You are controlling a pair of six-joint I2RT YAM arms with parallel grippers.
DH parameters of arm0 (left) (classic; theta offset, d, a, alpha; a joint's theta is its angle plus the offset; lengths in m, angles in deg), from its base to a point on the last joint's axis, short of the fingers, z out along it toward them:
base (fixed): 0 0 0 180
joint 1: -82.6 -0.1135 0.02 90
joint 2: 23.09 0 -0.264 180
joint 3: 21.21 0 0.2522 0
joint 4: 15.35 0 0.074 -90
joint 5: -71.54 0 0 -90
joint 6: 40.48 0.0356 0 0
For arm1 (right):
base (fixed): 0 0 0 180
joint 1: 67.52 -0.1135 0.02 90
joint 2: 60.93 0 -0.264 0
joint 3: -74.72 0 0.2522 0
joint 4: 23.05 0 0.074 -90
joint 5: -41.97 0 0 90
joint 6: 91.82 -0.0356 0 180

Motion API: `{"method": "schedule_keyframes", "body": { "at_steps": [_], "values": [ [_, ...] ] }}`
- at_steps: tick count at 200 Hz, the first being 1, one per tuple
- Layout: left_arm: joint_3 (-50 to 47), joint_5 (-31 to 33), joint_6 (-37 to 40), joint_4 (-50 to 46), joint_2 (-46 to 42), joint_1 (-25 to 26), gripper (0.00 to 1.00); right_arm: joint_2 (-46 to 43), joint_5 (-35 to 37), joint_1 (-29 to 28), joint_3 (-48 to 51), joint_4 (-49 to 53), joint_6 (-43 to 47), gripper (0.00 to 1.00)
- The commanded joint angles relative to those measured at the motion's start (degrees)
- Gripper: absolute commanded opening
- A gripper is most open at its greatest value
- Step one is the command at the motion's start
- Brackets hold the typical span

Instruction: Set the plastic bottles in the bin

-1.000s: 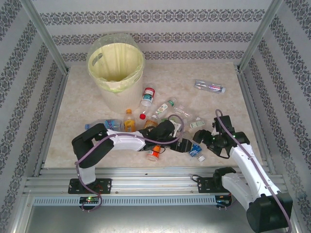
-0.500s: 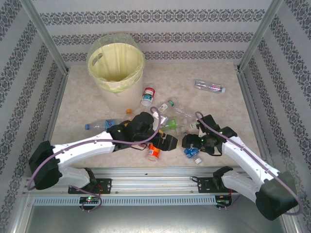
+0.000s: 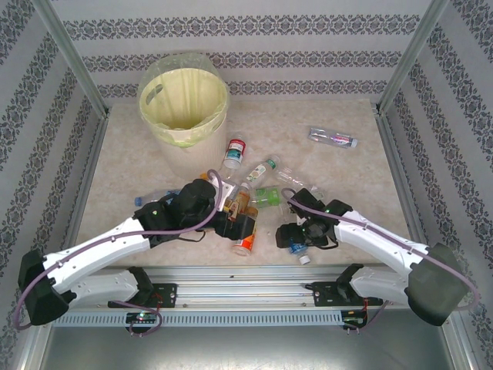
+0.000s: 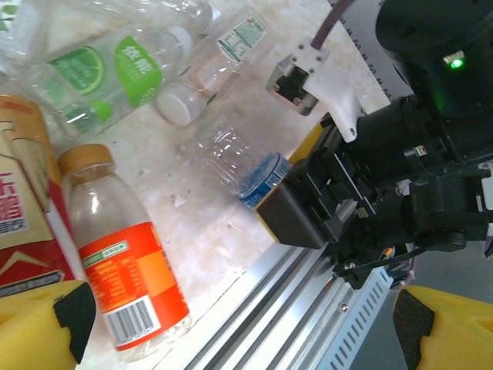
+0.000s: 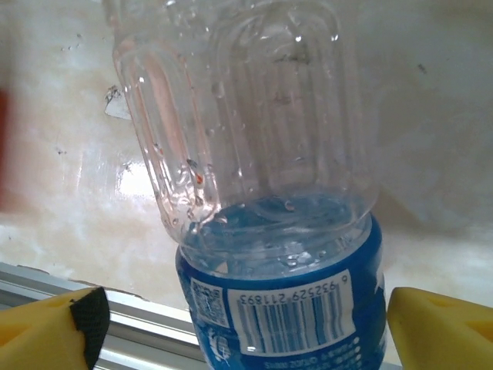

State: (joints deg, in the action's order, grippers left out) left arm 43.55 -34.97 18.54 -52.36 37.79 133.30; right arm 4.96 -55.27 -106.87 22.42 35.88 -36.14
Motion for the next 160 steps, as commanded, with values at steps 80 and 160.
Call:
{"method": "schedule_keyframes", "body": {
  "at_steps": [80,160],
  "values": [
    [-1.54,-0.51,0.17,-1.09,-2.75,-2.01,1.0,6.94,7.23,-5.72,-1.62,-1.82,0.08,0.72],
    [-9.85,-3.82,-14.46,20.44,-2.9,-2.18,1.0,-9.56,-0.74,-5.83,-3.0,-6.19,2.19,0.52]
  ]
}}
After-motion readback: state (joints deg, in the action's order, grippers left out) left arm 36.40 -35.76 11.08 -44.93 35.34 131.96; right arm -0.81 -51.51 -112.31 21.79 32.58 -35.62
